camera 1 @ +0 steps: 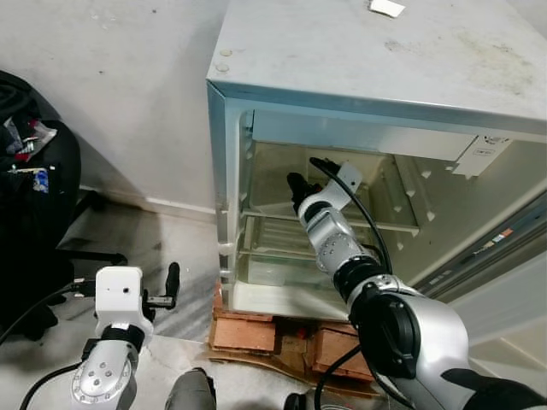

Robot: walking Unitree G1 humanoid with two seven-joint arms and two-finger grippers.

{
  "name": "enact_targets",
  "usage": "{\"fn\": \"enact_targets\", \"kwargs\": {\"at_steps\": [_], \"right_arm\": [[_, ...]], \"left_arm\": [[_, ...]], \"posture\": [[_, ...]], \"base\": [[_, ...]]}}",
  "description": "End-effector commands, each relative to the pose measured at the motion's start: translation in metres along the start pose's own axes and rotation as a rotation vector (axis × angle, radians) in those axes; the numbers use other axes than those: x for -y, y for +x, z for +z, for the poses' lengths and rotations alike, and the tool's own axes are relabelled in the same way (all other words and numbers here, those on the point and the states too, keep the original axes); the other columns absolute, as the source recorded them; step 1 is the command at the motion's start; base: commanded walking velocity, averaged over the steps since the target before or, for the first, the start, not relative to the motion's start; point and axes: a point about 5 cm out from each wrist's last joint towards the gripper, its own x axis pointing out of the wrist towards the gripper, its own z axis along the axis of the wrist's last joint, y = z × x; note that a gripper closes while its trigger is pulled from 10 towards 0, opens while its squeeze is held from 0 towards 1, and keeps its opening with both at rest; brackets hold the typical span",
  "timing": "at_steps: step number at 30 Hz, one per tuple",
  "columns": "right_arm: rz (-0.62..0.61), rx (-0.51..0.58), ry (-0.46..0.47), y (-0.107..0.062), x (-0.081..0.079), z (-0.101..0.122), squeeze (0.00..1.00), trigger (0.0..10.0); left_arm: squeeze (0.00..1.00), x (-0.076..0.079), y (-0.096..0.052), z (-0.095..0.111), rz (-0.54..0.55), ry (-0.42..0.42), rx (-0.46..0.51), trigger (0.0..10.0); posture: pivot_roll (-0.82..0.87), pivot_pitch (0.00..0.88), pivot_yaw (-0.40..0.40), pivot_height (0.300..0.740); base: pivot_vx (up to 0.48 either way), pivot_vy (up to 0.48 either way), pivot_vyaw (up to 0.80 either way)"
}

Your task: Restocking fridge

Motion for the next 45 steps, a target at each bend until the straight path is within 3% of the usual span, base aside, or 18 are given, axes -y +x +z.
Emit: {"fn": "enact_targets", "kwargs": {"at_steps": [1,4,6,7,9,15,22,27,32,33,34,35,40,42,45], "right_arm": [[0.002,0.003,-0.048,-0.001,0.0,-0.003,1.0,10.0],[0.034,0.008,-0.079,-0.001,-0.001,-0.002,1.0,10.0],[0.055,0.016,-0.177,-0.002,0.0,-0.004,1.0,10.0],[0.055,0.016,-0.177,-0.002,0.0,-0.004,1.0,10.0],[0.034,0.028,-0.25,-0.004,0.006,-0.003,1.0,10.0],[0.007,0.099,-0.328,-0.006,0.023,0.009,1.0,10.0],[-0.006,0.155,-0.341,-0.008,0.033,0.021,1.0,10.0],[0.004,0.236,-0.408,-0.01,0.037,0.035,1.0,10.0],[0.054,0.247,-0.405,-0.017,0.047,0.031,1.0,10.0],[0.07,0.255,-0.413,-0.02,0.049,0.03,0.94,10.0],[0.08,0.262,-0.419,-0.022,0.051,0.029,0.65,10.0],[0.103,0.276,-0.43,-0.027,0.054,0.027,0.0,10.0],[0.152,0.307,-0.46,-0.044,0.063,0.02,0.0,10.0],[0.198,0.298,-0.487,-0.059,0.064,0.014,0.0,10.0],[0.181,0.312,-0.47,-0.066,0.069,0.021,0.0,10.0]], "left_arm": [[0.0,0.001,0.0,-0.004,0.001,0.001,-0.019,10.0],[0.0,0.001,0.001,-0.004,-0.003,0.003,-0.018,10.0],[0.0,0.0,0.003,-0.004,-0.008,0.01,-0.018,10.0],[0.0,0.0,0.003,-0.004,-0.008,0.01,-0.018,10.0],[0.0,-0.002,0.004,-0.003,-0.005,0.015,-0.016,10.0],[0.0,-0.009,0.008,0.0,0.009,0.021,-0.002,10.0],[0.0,-0.007,0.014,0.001,0.002,0.023,0.004,10.0],[0.0,-0.008,0.017,0.003,0.002,0.023,0.013,10.0],[0.0,-0.008,0.02,0.004,0.011,0.017,0.025,10.0],[0.0,-0.008,0.02,0.004,0.015,0.017,0.026,10.0],[0.0,-0.009,0.02,0.004,0.017,0.017,0.027,10.0],[0.0,-0.009,0.019,0.004,0.022,0.019,0.029,10.0],[0.0,-0.006,0.021,0.003,0.007,0.027,0.031,10.0],[0.0,-0.002,0.022,0.001,-0.015,0.027,0.034,10.0],[0.0,-0.004,0.022,-0.003,-0.023,0.042,0.027,10.0]], "posture": [[0.24,0.153,-0.108,0.74],[0.23,0.146,-0.105,0.74],[0.23,0.135,-0.1,0.74],[0.23,0.135,-0.1,0.74],[0.23,0.131,-0.098,0.74],[0.23,0.121,-0.093,0.74],[0.22,0.105,-0.087,0.74],[0.22,0.09,-0.088,0.74],[0.21,0.068,-0.093,0.74],[0.21,0.067,-0.093,0.74],[0.2,0.065,-0.092,0.74],[0.19,0.06,-0.091,0.74],[0.17,0.049,-0.091,0.74],[0.16,0.038,-0.09,0.74],[0.13,0.031,-0.086,0.74]], "base": [[0.0,0.0,0.0],[0.0,0.0,0.0],[0.0,0.0,0.0],[0.0,0.0,0.0],[0.0,0.0,0.0],[0.0,0.0,0.0],[0.0,0.0,0.0],[0.0,0.0,0.0],[0.0,0.0,0.0],[0.0,0.0,0.0],[0.0,0.0,0.0],[0.0,0.0,0.0],[-0.165,0.0,0.0],[-0.315,0.0,0.0],[-0.336,0.0,0.0]]}}
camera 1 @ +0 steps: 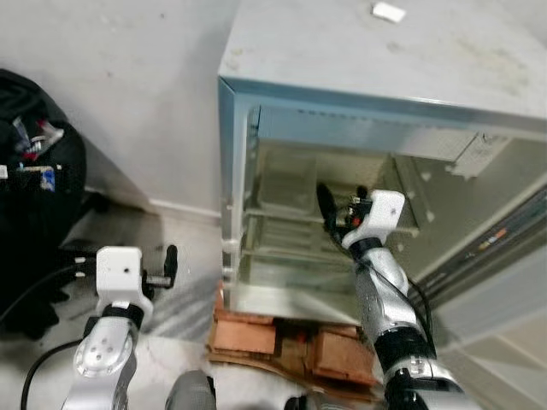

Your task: Restocking fridge

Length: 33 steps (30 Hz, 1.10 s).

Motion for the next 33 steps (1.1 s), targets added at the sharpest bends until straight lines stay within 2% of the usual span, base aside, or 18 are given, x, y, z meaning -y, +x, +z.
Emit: {"fn": "enact_targets", "kwargs": {"at_steps": [1,7,9,21,25,26,31,33], "right_arm": [[-0.011,0.018,-0.001,-0.002,0.006,0.008,0.0,10.0],[0.014,0.001,-0.015,-0.015,0.009,0.01,0.0,10.0],[0.023,-0.029,-0.025,-0.026,0.007,0.01,0.0,10.0],[0.022,-0.068,-0.042,-0.038,0.005,0.011,0.0,10.0],[-0.04,-0.081,-0.088,-0.046,0.013,0.014,0.0,10.0],[-0.096,-0.098,-0.11,-0.048,0.019,0.012,0.0,10.0],[-0.187,-0.124,-0.06,-0.052,0.031,0.007,0.0,10.0],[-0.239,-0.122,-0.11,-0.053,0.035,0.008,0.0,10.0]], "left_arm": [[0.0,-0.001,-0.003,-0.008,-0.003,0.016,-0.026,10.0],[0.0,-0.001,0.001,-0.007,-0.018,0.03,-0.019,10.0],[0.0,0.001,0.005,-0.005,-0.024,0.036,-0.005,10.0],[0.0,0.004,0.012,-0.005,-0.043,0.042,0.005,10.0],[0.0,0.003,0.014,-0.006,-0.05,0.046,0.008,10.0],[0.0,0.004,0.015,-0.006,-0.064,0.049,0.014,10.0],[0.0,0.01,0.018,0.003,-0.152,0.027,0.068,10.0],[0.0,0.012,0.02,0.003,-0.158,0.042,0.068,10.0]], "posture": [[0.13,0.03,-0.085,0.74],[0.12,0.03,-0.077,0.74],[0.12,0.027,-0.074,0.74],[0.1,0.012,-0.061,0.74],[0.1,0.004,-0.055,0.74],[0.1,0.0,-0.05,0.74],[0.08,0.0,-0.037,0.74],[0.08,0.0,-0.034,0.74]], "base": [[-0.386,0.0,0.0],[-0.395,0.0,0.0],[-0.398,0.0,0.0],[-0.397,0.0,0.0],[-0.392,0.0,0.0],[0.0,0.0,0.0],[0.0,0.0,0.0],[0.0,0.0,0.0]]}}
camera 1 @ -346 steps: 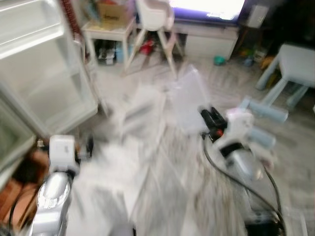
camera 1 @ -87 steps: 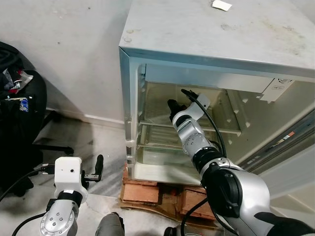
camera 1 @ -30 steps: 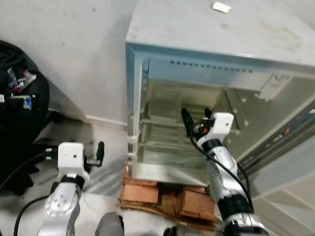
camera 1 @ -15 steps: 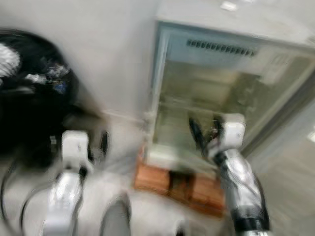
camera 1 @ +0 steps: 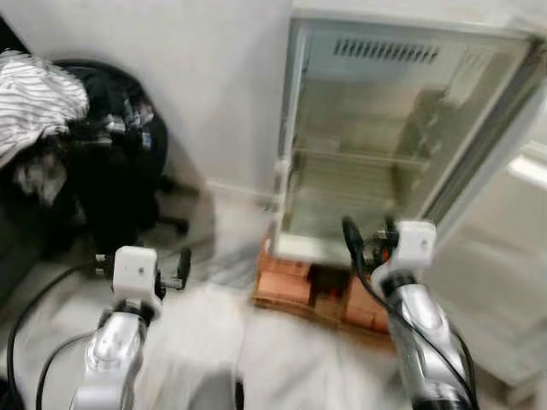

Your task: Restocking fridge

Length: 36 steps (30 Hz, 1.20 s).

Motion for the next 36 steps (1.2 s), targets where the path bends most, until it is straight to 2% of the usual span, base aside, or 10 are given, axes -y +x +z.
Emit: {"fn": "enact_targets", "kwargs": {"at_steps": [1,2,3,5,6,21,25,28,35,36], "right_arm": [[-0.064,0.013,-0.056,0.002,0.004,0.004,0.0,10.0],[-0.134,0.001,-0.139,0.003,0.009,0.002,0.0,10.0],[-0.134,0.001,-0.139,0.003,0.009,0.002,0.0,10.0],[-0.055,-0.033,-0.045,0.003,0.006,0.001,0.0,10.0],[-0.049,-0.028,-0.043,0.003,0.006,0.002,0.0,10.0],[0.048,-0.022,-0.039,0.007,-0.004,0.001,0.0,10.0],[0.099,-0.014,-0.054,0.009,-0.008,0.001,0.0,10.0],[0.078,-0.02,-0.09,0.012,-0.006,0.0,0.0,10.0],[0.146,-0.052,-0.04,0.01,-0.015,-0.007,0.0,10.0],[0.261,-0.127,0.023,0.005,-0.026,-0.016,0.0,10.0]], "left_arm": [[0.0,0.001,0.005,0.005,-0.018,0.016,0.021,10.0],[0.0,0.003,0.006,0.005,-0.034,0.009,0.022,10.0],[0.0,0.003,0.006,0.005,-0.034,0.009,0.022,10.0],[0.0,0.005,0.007,0.006,-0.044,0.021,0.034,10.0],[0.0,0.006,0.008,0.006,-0.044,0.02,0.035,10.0],[0.0,0.011,0.007,0.004,-0.072,0.04,0.041,10.0],[0.0,0.01,0.008,0.005,-0.065,0.046,0.046,10.0],[0.0,0.01,0.008,0.005,-0.064,0.051,0.047,10.0],[0.0,0.013,0.006,0.003,-0.077,0.058,0.045,10.0],[0.0,0.014,0.005,0.002,-0.079,0.054,0.042,10.0]], "posture": [[0.08,0.0,-0.034,0.74],[0.07,0.0,-0.033,0.74],[0.07,0.0,-0.033,0.74],[0.07,0.0,-0.033,0.74],[0.07,0.0,-0.033,0.74],[0.07,0.0,-0.035,0.74],[0.07,0.0,-0.036,0.74],[0.07,0.0,-0.037,0.74],[0.08,0.0,-0.037,0.74],[0.08,0.0,-0.037,0.74]], "base": [[0.0,0.0,0.0],[0.0,-0.266,0.0],[0.0,-0.266,0.0],[0.0,-0.48,0.0],[0.0,-0.48,0.0],[0.0,-0.48,0.0],[0.0,-0.48,0.0],[0.0,-0.48,0.0],[0.0,-0.48,0.0],[0.0,-0.48,0.0]]}}
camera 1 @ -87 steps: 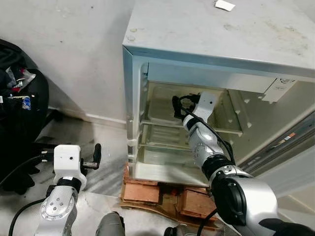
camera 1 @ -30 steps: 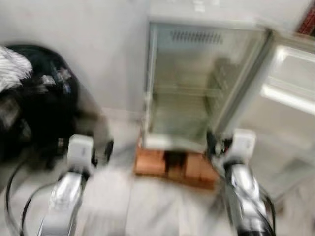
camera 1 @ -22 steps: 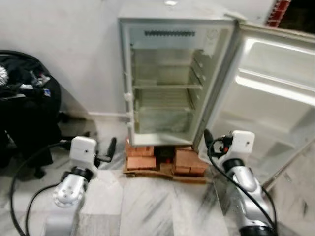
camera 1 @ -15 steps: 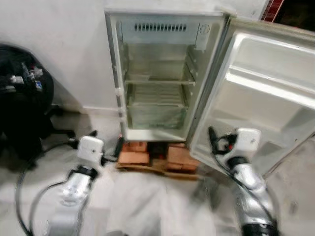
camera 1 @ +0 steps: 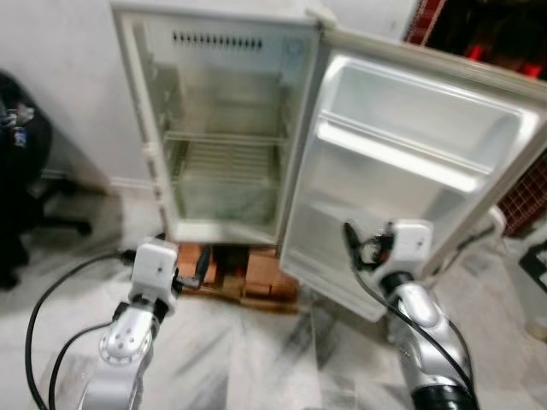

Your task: Restocking fridge

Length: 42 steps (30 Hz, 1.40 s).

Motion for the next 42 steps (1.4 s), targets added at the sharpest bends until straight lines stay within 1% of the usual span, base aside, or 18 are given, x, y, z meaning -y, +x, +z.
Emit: {"fn": "enact_targets", "kwargs": {"at_steps": [1,2,4,7,9,11,13,16,18,19,23,28,31,33,36,42], "right_arm": [[0.051,-0.048,0.04,-0.004,0.002,-0.005,0.0,10.0],[0.126,-0.149,0.038,-0.007,-0.006,-0.018,0.0,10.0],[0.221,-0.232,0.043,-0.012,-0.013,-0.029,0.0,10.0],[0.233,-0.282,0.006,-0.013,-0.011,-0.035,0.0,10.0],[0.194,-0.3,-0.014,-0.011,-0.004,-0.036,0.0,10.0],[0.161,-0.286,-0.028,-0.008,0.003,-0.033,0.0,10.0],[0.109,-0.227,-0.044,-0.003,0.012,-0.021,0.0,10.0],[0.074,-0.179,-0.048,0.0,0.016,-0.014,0.0,10.0],[0.064,-0.165,-0.071,0.001,0.016,-0.012,0.0,10.0],[0.015,-0.127,-0.087,0.002,0.019,-0.006,0.0,10.0],[-0.02,-0.102,-0.083,0.004,0.021,-0.004,0.0,10.0],[-0.069,-0.061,-0.082,0.007,0.026,0.002,0.0,10.0],[-0.097,-0.035,-0.085,0.008,0.028,0.006,0.0,10.0],[-0.154,-0.023,-0.104,0.009,0.034,0.009,0.0,10.0],[-0.187,-0.009,-0.106,0.008,0.037,0.009,0.0,10.0],[-0.203,0.011,-0.106,0.008,0.037,0.01,0.0,10.0]], "left_arm": [[0.0,0.007,0.002,0.002,-0.022,0.001,0.009,10.0],[0.0,0.007,0.001,0.002,-0.024,-0.001,0.008,10.0],[0.0,0.007,0.002,0.002,-0.026,-0.001,0.008,10.0],[0.0,0.008,0.002,0.002,-0.026,0.003,0.007,10.0],[0.0,0.008,0.002,0.002,-0.026,0.004,0.008,10.0],[0.0,0.007,0.003,0.002,-0.025,0.012,0.006,10.0],[0.0,0.005,0.003,0.001,-0.016,0.011,-0.002,10.0],[0.0,0.004,0.003,0.001,-0.013,0.015,-0.005,10.0],[0.0,0.003,0.003,0.0,-0.007,0.013,-0.009,10.0],[0.0,0.004,0.001,-0.001,-0.001,0.007,-0.013,10.0],[0.0,0.006,0.001,-0.002,-0.001,0.006,-0.013,10.0],[0.0,0.006,0.002,-0.001,0.015,-0.017,-0.01,10.0],[0.0,0.004,0.003,0.0,0.017,-0.025,-0.008,10.0],[0.0,0.001,0.002,0.0,0.01,-0.043,-0.004,10.0],[0.0,0.0,0.002,0.0,0.012,-0.041,-0.003,10.0],[0.0,0.004,0.001,0.0,0.003,-0.05,0.001,10.0]], "posture": [[0.08,0.0,-0.037,0.74],[0.08,0.0,-0.036,0.74],[0.08,0.0,-0.037,0.74],[0.08,0.0,-0.037,0.74],[0.08,0.0,-0.037,0.74],[0.08,0.0,-0.037,0.74],[0.08,0.0,-0.036,0.74],[0.08,0.0,-0.036,0.74],[0.08,0.0,-0.035,0.74],[0.08,0.0,-0.035,0.74],[0.08,0.0,-0.036,0.74],[0.08,0.0,-0.035,0.74],[0.08,0.0,-0.034,0.74],[0.08,0.0,-0.034,0.74],[0.08,0.0,-0.033,0.74],[0.08,0.0,-0.031,0.74]], "base": [[0.0,-0.48,0.0],[0.0,-0.48,0.0],[0.0,-0.48,0.0],[0.0,-0.48,0.0],[0.0,-0.48,0.0],[0.0,-0.48,0.0],[0.0,-0.48,0.0],[0.0,-0.48,0.0],[0.0,-0.48,0.78],[0.0,-0.48,0.79],[0.0,-0.48,0.78],[0.0,0.0,0.78],[0.0,0.0,0.68],[0.0,0.0,0.0],[0.0,0.0,0.0],[0.234,0.0,0.0]]}}
